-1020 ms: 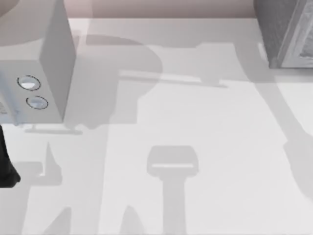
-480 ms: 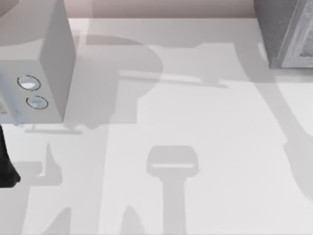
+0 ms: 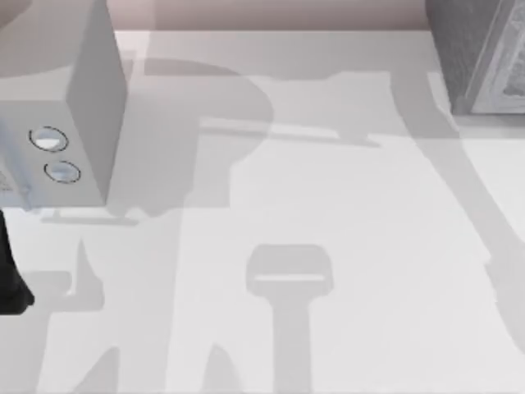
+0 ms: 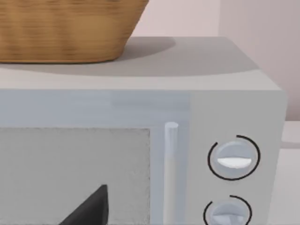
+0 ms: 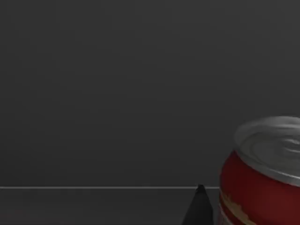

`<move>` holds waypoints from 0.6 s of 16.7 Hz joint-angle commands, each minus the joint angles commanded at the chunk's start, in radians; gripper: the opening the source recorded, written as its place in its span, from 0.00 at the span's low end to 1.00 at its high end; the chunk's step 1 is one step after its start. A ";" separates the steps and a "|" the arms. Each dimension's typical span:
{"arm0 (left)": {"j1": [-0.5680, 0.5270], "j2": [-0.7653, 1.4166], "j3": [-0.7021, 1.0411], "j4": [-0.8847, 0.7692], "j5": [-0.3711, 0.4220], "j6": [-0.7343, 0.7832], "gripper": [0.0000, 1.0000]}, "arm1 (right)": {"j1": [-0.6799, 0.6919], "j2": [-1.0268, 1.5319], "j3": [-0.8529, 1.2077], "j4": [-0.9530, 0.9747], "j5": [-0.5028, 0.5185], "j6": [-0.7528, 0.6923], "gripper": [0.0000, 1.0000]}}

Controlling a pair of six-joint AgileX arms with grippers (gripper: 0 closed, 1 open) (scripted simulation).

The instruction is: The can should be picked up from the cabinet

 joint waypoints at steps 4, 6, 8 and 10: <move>0.000 0.000 0.000 0.000 0.000 0.000 1.00 | 0.098 -0.193 -0.066 -0.124 0.095 0.000 0.00; 0.000 0.000 0.000 0.000 0.000 0.000 1.00 | 0.144 -0.280 -0.094 -0.181 0.138 0.000 0.00; 0.000 0.000 0.000 0.000 0.000 0.000 1.00 | 0.176 -0.334 -0.113 -0.219 0.168 0.001 0.00; 0.000 0.000 0.000 0.000 0.000 0.000 1.00 | 0.184 -0.347 -0.118 -0.230 0.176 0.001 0.00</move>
